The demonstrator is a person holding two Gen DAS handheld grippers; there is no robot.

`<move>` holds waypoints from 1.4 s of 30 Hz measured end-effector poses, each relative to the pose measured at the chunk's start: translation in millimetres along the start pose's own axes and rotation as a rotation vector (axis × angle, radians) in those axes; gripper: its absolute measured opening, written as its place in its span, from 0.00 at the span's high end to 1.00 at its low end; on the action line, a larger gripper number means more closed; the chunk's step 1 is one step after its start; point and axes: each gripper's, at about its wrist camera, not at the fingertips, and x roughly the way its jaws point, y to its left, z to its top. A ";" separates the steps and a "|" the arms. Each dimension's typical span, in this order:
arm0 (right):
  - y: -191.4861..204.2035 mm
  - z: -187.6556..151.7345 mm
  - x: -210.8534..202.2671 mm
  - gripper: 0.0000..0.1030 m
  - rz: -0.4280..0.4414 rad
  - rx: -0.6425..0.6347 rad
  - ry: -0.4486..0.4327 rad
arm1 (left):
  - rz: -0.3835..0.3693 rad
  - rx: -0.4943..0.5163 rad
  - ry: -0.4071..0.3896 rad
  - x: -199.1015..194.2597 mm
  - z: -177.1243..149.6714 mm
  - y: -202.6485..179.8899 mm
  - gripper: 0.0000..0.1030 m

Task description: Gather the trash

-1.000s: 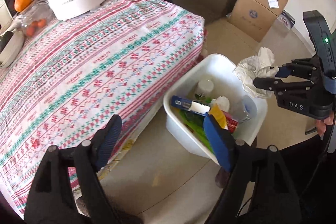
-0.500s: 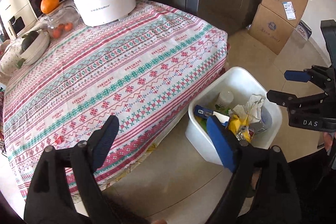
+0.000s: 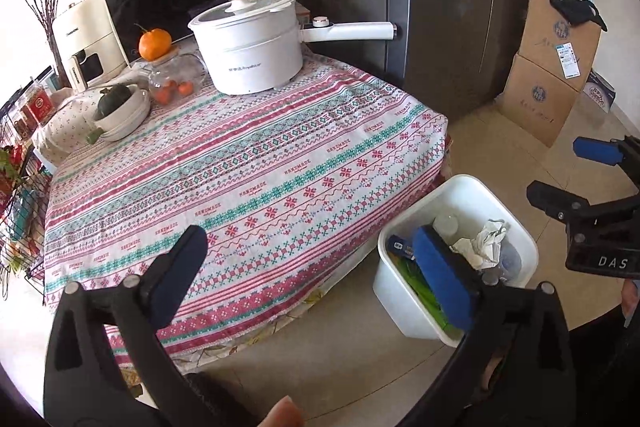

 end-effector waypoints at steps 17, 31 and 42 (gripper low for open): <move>27.2 -44.9 -98.3 0.00 -0.100 0.056 -0.208 | 0.089 -0.178 -0.121 -80.2 -47.5 15.9 0.01; 41.3 -51.1 -99.7 0.00 -0.066 0.058 -0.204 | 0.102 -0.184 -0.096 -77.7 -58.8 15.6 0.01; 42.3 -50.7 -101.0 0.00 -0.064 0.059 -0.210 | 0.103 -0.177 -0.095 -77.3 -58.3 12.0 0.01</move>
